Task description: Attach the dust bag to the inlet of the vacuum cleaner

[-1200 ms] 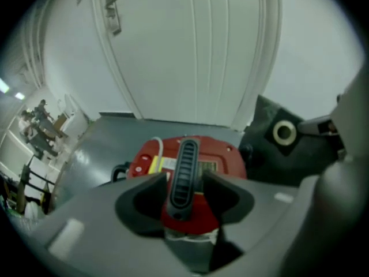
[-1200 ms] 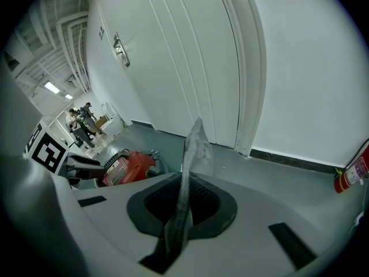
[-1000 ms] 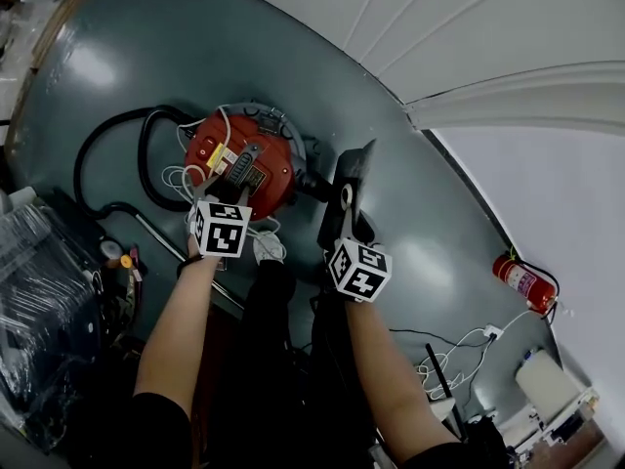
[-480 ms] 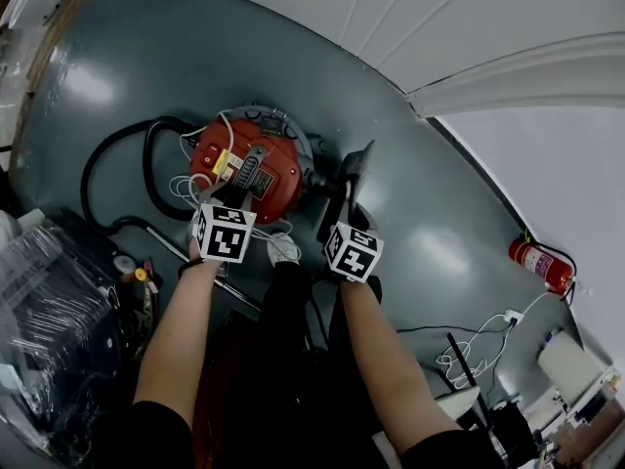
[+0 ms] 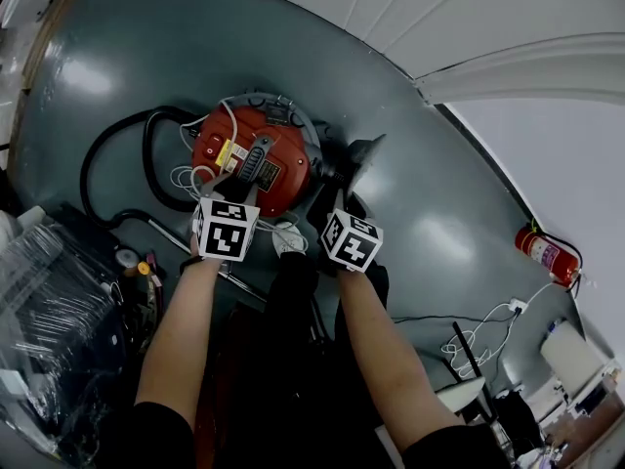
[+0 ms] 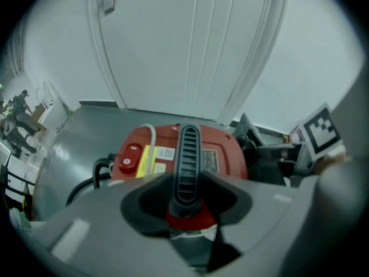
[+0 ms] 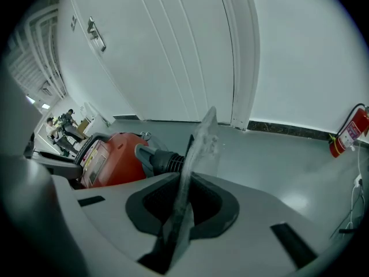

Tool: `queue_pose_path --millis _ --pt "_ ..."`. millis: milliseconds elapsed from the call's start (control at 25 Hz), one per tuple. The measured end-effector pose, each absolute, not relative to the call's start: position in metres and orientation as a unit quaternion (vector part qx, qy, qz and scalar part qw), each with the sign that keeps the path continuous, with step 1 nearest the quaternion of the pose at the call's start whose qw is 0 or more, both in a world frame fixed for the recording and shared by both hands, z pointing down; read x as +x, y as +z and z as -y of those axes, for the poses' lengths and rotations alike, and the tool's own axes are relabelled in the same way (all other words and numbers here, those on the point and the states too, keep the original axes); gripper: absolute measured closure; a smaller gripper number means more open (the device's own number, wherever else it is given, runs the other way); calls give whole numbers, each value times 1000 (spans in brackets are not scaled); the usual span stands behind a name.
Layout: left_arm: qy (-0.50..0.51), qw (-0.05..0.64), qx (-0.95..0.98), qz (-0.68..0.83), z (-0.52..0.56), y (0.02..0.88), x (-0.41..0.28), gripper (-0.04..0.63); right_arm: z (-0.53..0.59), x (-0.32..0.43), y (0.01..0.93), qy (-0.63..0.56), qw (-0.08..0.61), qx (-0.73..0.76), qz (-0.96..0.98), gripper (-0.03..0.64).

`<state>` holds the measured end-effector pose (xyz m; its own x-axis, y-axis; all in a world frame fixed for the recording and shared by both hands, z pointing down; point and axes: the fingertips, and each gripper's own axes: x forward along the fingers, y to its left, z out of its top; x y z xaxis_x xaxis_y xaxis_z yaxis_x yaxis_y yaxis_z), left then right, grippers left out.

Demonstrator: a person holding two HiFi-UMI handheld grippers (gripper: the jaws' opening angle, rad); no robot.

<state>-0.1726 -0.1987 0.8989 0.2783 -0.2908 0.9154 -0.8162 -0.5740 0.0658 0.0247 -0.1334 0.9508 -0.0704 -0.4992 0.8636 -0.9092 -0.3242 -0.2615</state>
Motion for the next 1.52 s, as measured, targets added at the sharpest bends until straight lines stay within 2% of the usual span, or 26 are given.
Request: queue_pose_path --millis 360,440,560,600,920,1080,1120,1160,1280,1320,1360,1400,1480,1520 --pt "459 301 749 372 197 901 -172 437 142 17 953 531 206 611 550 583" --pt "458 298 750 373 199 902 -172 439 148 13 953 553 175 600 551 580" --pt "462 300 749 368 200 903 -174 442 159 -1 955 611 85 583 529 578" --pt "464 302 749 364 199 903 -174 442 162 -6 956 615 78 581 527 578" --pt "462 307 751 358 200 904 -172 442 166 -14 958 583 122 574 562 570" --pt "453 319 746 370 199 906 -174 434 163 -10 956 561 146 593 558 542" --pt "452 315 745 377 200 905 -174 431 162 -7 953 544 155 603 562 501" --pt "452 304 746 384 201 904 -174 426 161 -4 948 522 163 612 572 418" --pt "455 274 744 406 199 895 -176 405 156 7 920 465 170 616 613 403" --pt "450 272 739 421 197 889 -179 405 153 10 910 456 172 610 625 449" --pt "439 270 734 442 197 881 -183 410 150 14 901 449 179 603 635 603" --pt "425 272 728 465 197 872 -186 456 147 17 894 438 193 596 645 620" --pt "397 288 719 493 191 854 -187 595 141 24 880 413 220 585 662 620" --pt "384 298 719 496 187 846 -184 595 138 27 872 404 227 581 669 620"
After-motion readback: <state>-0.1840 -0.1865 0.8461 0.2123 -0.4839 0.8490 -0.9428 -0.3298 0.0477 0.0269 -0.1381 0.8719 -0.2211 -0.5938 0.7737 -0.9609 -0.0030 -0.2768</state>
